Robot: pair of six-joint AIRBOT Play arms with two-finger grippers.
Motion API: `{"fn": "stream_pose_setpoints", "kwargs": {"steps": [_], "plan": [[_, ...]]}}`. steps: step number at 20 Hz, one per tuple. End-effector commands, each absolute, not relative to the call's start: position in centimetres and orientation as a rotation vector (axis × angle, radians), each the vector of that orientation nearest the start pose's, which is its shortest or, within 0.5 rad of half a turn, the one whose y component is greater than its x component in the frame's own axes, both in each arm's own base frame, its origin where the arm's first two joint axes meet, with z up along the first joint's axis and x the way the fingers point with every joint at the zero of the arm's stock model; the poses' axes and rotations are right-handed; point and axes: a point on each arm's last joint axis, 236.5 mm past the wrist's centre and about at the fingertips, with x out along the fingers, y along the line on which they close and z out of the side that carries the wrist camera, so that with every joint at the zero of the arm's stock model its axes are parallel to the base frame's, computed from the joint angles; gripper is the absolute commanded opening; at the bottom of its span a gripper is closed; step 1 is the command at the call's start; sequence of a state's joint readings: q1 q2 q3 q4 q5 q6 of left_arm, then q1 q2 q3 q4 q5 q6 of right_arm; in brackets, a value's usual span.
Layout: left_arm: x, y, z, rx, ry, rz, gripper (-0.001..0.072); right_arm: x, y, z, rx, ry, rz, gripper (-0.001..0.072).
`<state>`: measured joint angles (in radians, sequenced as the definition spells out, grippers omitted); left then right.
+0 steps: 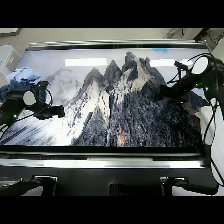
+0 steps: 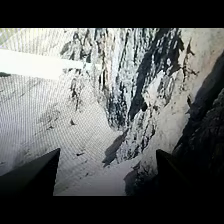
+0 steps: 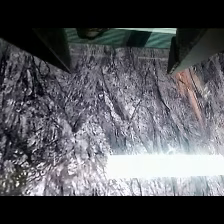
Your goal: Fold the clothes and pants, and hang the long-sleeved shirts on hangers.
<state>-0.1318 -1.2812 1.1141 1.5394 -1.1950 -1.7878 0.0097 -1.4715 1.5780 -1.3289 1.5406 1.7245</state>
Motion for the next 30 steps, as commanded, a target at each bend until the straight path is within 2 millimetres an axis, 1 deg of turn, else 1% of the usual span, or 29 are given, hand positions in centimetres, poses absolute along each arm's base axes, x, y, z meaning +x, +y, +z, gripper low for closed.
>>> {"fn": "stream_pose_setpoints", "kwargs": {"steps": [1, 3, 5, 6, 7, 9, 10, 11, 12, 13, 14, 15, 16, 17, 18, 19, 20, 21, 22, 23, 25, 27, 30], "plan": [[37.9, -6.6, -0.5, -0.211, 1.277, 0.018, 0.0716, 40.2, 6.0, 6.3, 0.299, 1.419, 0.089, 0.0688], [41.4, -6.9, 0.7, -0.248, 1.123, 0.011, 0.0716, 40.4, 6.0, 6.3, 0.299, 1.411, 0.089, 0.0687], [44.7, -7.2, 2.3, -0.268, 0.968, -0.009, 0.0715, 40.5, 6.0, 6.3, 0.300, 1.405, 0.089, 0.0687], [45.7, -7.3, 3.0, -0.281, 0.920, -0.016, 0.0716, 40.6, 6.0, 6.4, 0.301, 1.400, 0.089, 0.0687], [46.4, -7.8, 3.7, -0.316, 0.883, -0.029, 0.0716, 41.3, 6.0, 6.5, 0.303, 1.374, 0.088, 0.0687], [48.6, -8.0, 5.3, -0.340, 0.765, -0.041, 0.0715, 43.6, 5.9, 7.1, 0.288, 1.270, 0.103, 0.0687], [50.2, -7.9, 6.6, -0.350, 0.674, -0.049, 0.0715, 44.7, 5.9, 7.5, 0.276, 1.216, 0.112, 0.0687], [52.0, -7.4, 8.6, -0.361, 0.561, -0.051, 0.0716, 46.0, 5.8, 8.0, 0.275, 1.159, 0.113, 0.0687], [53.7, -5.9, 10.9, -0.368, 0.455, -0.037, 0.0717, 46.7, 5.8, 8.3, 0.278, 1.126, 0.111, 0.0688], [55.0, -3.5, 12.7, -0.381, 0.399, 0.000, 0.0717, 47.0, 5.7, 8.4, 0.279, 1.110, 0.110, 0.0688], [56.2, 0.1, 13.8, -0.394, 0.381, 0.059, 0.0717, 47.1, 5.7, 8.5, 0.271, 1.106, 0.114, 0.0688], [56.9, 4.0, 14.5, -0.407, 0.379, 0.124, 0.0717, 47.1, 5.7, 8.4, 0.258, 1.106, 0.122, 0.0688], [57.1, 8.0, 14.4, -0.428, 0.400, 0.194, 0.0716, 47.0, 5.7, 8.3, 0.252, 1.113, 0.127, 0.0688], [56.5, 12.5, 13.1, -0.487, 0.462, 0.284, 0.0717, 46.8, 5.8, 8.0, 0.251, 1.128, 0.127, 0.0688], [54.9, 16.5, 10.6, -0.602, 0.551, 0.394, 0.0717, 46.5, 5.8, 7.6, 0.251, 1.146, 0.128, 0.0687], [52.7, 19.3, 7.5, -0.725, 0.646, 0.491, 0.0717, 46.3, 5.9, 7.1, 0.253, 1.169, 0.129, 0.0686], [50.4, 21.0, 4.0, -0.832, 0.757, 0.554, 0.0718, 46.0, 6.0, 6.6, 0.257, 1.192, 0.133, 0.0686], [48.7, 21.8, 1.1, -0.916, 0.845, 0.588, 0.0718, 45.7, 6.1, 6.1, 0.260, 1.217, 0.136, 0.0686], [47.9, 21.9, -1.3, -0.976, 0.908, 0.582, 0.0719, 45.4, 6.2, 5.7, 0.261, 1.238, 0.138, 0.0686], [48.3, 21.6, -2.9, -0.995, 0.936, 0.537, 0.0719, 45.1, 6.2, 5.3, 0.261, 1.260, 0.139, 0.0686], [50.1, 20.9, -4.9, -1.006, 0.922, 0.469, 0.0720, 44.7, 6.3, 5.0, 0.261, 1.282, 0.140, 0.0686], [51.7, 21.0, -6.7, -0.984, 0.887, 0.468, 0.0720, 44.5, 6.3, 5.0, 0.262, 1.292, 0.140, 0.0686], [53.5, 21.3, -8.3, -0.948, 0.832, 0.465, 0.0720, 43.2, 6.3, 4.6, 0.265, 1.350, 0.139, 0.0686]]}}
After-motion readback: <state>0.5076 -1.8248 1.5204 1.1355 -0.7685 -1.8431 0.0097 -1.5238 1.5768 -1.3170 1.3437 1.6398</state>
